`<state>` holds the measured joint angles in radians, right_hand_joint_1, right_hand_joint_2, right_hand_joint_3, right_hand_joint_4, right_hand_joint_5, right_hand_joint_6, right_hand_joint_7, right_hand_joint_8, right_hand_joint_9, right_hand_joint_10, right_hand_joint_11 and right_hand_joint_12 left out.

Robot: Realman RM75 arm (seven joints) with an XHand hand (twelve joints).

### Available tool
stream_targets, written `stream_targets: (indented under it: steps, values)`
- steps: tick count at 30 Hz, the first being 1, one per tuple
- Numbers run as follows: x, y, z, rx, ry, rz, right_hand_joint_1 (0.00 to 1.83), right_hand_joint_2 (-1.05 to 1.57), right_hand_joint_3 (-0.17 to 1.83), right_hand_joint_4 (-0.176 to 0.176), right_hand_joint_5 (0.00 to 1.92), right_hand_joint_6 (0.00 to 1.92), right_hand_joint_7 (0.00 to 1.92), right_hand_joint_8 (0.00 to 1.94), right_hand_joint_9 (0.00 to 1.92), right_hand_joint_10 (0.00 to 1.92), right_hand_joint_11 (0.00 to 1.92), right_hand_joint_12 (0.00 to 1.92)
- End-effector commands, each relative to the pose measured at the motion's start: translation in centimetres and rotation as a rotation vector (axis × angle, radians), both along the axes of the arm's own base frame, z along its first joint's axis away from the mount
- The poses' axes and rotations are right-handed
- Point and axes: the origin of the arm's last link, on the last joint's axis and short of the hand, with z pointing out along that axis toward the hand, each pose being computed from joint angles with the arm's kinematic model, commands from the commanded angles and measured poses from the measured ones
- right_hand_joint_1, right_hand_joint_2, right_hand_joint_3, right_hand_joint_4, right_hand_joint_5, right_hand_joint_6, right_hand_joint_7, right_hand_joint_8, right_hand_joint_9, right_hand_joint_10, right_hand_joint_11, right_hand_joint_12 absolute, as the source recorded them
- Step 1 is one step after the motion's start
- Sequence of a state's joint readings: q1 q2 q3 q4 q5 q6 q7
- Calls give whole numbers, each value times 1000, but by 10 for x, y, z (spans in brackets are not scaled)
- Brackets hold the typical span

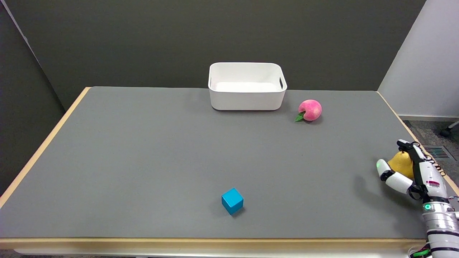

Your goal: Pick up the pear.

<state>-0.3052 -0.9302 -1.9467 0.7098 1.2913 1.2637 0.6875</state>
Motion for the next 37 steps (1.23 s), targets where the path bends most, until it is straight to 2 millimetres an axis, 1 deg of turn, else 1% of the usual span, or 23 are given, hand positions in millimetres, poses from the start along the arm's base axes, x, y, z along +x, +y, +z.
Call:
stream_targets:
  steps: [1, 2, 3, 4, 6, 8, 9, 10, 11, 13, 15, 17, 19, 20, 21, 22, 23, 25, 26, 28, 31, 32, 37]
  values:
    - [-6, -8, -4, -18, 47, 8, 884, 754, 878, -134, 473, 981, 313, 1687, 407, 1834, 1, 1921]
    - [-4, -10, -4, -17, 62, 20, 907, 784, 863, -147, 476, 1043, 289, 1761, 415, 1877, -1, 1921]
    - [-3, -10, -4, -16, 71, 24, 940, 967, 626, -123, 550, 1344, 274, 1855, 374, 1900, -1, 1921]
    - [-2, -11, -4, -13, 84, 31, 964, 1107, 445, -104, 606, 1574, 263, 1927, 343, 1918, -1, 1921]
    - [2, -12, -4, -9, 112, 46, 945, 1052, 582, -58, 640, 1657, 227, 1941, 331, 1921, -1, 1921]
    - [9, -13, -3, -5, 150, 76, 867, 950, 910, 10, 638, 1864, 304, 1941, 481, 1921, -1, 1921]
    - [11, -14, -3, -5, 157, 84, 869, 885, 917, 11, 625, 1904, 339, 1941, 526, 1921, 0, 1921]
    - [14, -14, -2, -4, 168, 100, 893, 800, 844, -3, 605, 1915, 375, 1941, 559, 1921, 2, 1921]
    - [19, -16, -2, -2, 185, 126, 883, 819, 818, -1, 589, 1921, 429, 1941, 618, 1921, 56, 1921]
    - [26, -19, -3, 7, 215, 160, 811, 1012, 858, 27, 575, 1921, 539, 1941, 744, 1921, 221, 1921]
    - [35, -23, -4, 22, 243, 203, 819, 1003, 856, 22, 575, 1921, 583, 1941, 790, 1921, 280, 1921]
    - [49, -28, -6, 43, 268, 285, 968, 785, 704, -2, 572, 1921, 694, 1941, 964, 1921, 508, 1921]
    - [64, -31, -6, 49, 295, 366, 851, 931, 945, 19, 619, 1921, 741, 1941, 1027, 1921, 570, 1921]
    - [76, -33, -7, 55, 321, 425, 929, 861, 863, 16, 646, 1921, 786, 1941, 1059, 1921, 642, 1921]
    - [80, -35, -7, 61, 328, 443, 1014, 781, 763, 12, 668, 1921, 826, 1941, 1085, 1921, 707, 1921]
    - [92, -38, -7, 70, 347, 493, 1054, 748, 724, 11, 683, 1921, 849, 1941, 1097, 1921, 741, 1921]
    - [98, -40, -8, 79, 360, 520, 1064, 746, 726, 13, 694, 1921, 859, 1941, 1101, 1921, 754, 1921]
    - [120, -48, -9, 126, 403, 586, 1099, 742, 731, 22, 741, 1921, 880, 1941, 1124, 1921, 809, 1921]
    - [125, -51, -11, 141, 407, 605, 1109, 740, 733, 24, 752, 1921, 887, 1941, 1133, 1921, 827, 1921]
    - [146, -64, -16, 200, 436, 661, 1118, 739, 734, 24, 758, 1921, 896, 1941, 1140, 1921, 844, 1921]
    - [171, -87, -26, 270, 483, 701, 1128, 739, 735, 24, 769, 1921, 905, 1941, 1142, 1921, 863, 1921]
    - [176, -91, -28, 282, 494, 709, 1129, 739, 736, 23, 766, 1921, 906, 1941, 1141, 1921, 862, 1921]
    - [203, -147, -39, 352, 489, 700, 1134, 750, 736, 21, 750, 1921, 891, 1941, 1125, 1921, 842, 1921]
